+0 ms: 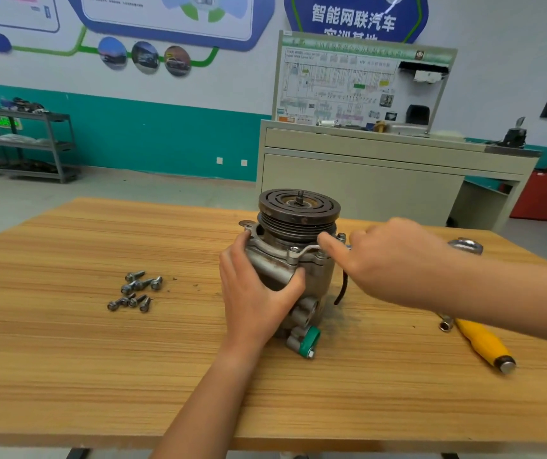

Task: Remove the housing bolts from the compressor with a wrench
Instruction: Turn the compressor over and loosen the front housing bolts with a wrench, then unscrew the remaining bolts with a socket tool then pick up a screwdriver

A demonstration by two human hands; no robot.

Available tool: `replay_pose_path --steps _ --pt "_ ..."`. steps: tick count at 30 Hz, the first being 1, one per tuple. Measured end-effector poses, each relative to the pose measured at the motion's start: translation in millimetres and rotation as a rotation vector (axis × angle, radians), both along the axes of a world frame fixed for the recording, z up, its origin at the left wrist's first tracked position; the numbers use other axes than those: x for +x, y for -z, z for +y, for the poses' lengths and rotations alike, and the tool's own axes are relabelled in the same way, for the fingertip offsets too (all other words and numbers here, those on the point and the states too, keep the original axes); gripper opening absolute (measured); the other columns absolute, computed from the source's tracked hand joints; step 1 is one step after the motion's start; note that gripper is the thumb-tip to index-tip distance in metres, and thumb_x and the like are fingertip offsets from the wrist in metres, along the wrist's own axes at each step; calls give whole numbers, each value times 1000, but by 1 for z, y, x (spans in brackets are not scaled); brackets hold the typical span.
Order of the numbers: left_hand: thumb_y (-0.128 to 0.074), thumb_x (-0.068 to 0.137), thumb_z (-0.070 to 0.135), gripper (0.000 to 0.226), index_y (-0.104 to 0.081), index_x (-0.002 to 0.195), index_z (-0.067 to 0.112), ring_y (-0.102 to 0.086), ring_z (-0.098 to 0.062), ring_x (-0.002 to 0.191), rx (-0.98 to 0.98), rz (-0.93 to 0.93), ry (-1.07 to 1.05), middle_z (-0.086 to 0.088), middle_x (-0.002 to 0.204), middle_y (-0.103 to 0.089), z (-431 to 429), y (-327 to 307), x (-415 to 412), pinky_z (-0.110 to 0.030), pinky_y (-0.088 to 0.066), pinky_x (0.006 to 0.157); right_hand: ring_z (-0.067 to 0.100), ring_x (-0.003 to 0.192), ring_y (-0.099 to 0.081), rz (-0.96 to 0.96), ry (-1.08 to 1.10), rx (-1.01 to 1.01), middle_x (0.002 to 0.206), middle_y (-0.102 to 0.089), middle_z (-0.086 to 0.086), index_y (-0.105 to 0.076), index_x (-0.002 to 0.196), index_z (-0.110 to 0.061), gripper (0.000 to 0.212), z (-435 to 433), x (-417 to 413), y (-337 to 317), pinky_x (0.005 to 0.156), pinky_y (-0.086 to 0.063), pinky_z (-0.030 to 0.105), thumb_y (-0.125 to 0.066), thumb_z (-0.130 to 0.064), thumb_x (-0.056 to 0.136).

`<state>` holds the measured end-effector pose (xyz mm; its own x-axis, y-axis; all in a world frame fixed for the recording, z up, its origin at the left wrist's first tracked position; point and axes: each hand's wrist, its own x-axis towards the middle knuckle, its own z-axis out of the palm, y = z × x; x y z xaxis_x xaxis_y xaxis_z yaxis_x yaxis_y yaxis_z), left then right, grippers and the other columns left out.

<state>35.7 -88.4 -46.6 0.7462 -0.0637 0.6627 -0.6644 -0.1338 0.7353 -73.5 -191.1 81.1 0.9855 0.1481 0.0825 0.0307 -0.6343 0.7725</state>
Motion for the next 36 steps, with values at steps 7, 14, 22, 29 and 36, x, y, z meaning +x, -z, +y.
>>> replay_pose_path --steps 7,14,22,29,36 --pt "-68 60 50 92 -33 137 15 -35 -4 114 -30 25 10 8 120 -35 -1 1 1 -19 -29 94 33 86 -63 -175 -123 130 101 -62 20 -43 126 5 45 -32 17 17 64 -54 36 -57 4 83" --pt "-70 59 53 95 -30 138 19 -31 3 113 -35 44 43 14 118 -33 -1 5 4 -7 -25 89 21 45 -57 -629 -419 473 63 -64 9 -66 99 4 18 -42 -8 33 37 -47 27 -61 0 83" --pt "-76 57 52 103 -23 143 32 -30 -1 124 -78 106 53 23 128 -29 2 6 7 -31 -31 104 24 53 -50 -798 231 1160 56 -51 -1 -59 88 -10 16 -99 -55 76 46 -29 27 -45 -17 94" --pt "-67 53 59 102 -23 141 33 -35 -15 131 -68 78 39 20 130 -27 0 10 10 -43 -35 108 33 92 -58 -624 674 1114 99 -65 15 -62 101 -7 27 -126 -21 138 65 -38 31 -38 -19 94" --pt "-70 59 45 97 -25 143 25 -34 -12 132 -72 59 33 19 132 -27 -1 11 11 -42 -35 108 26 105 -54 -536 821 951 117 -52 10 -56 119 -7 28 -140 15 139 79 -46 34 -41 -10 95"
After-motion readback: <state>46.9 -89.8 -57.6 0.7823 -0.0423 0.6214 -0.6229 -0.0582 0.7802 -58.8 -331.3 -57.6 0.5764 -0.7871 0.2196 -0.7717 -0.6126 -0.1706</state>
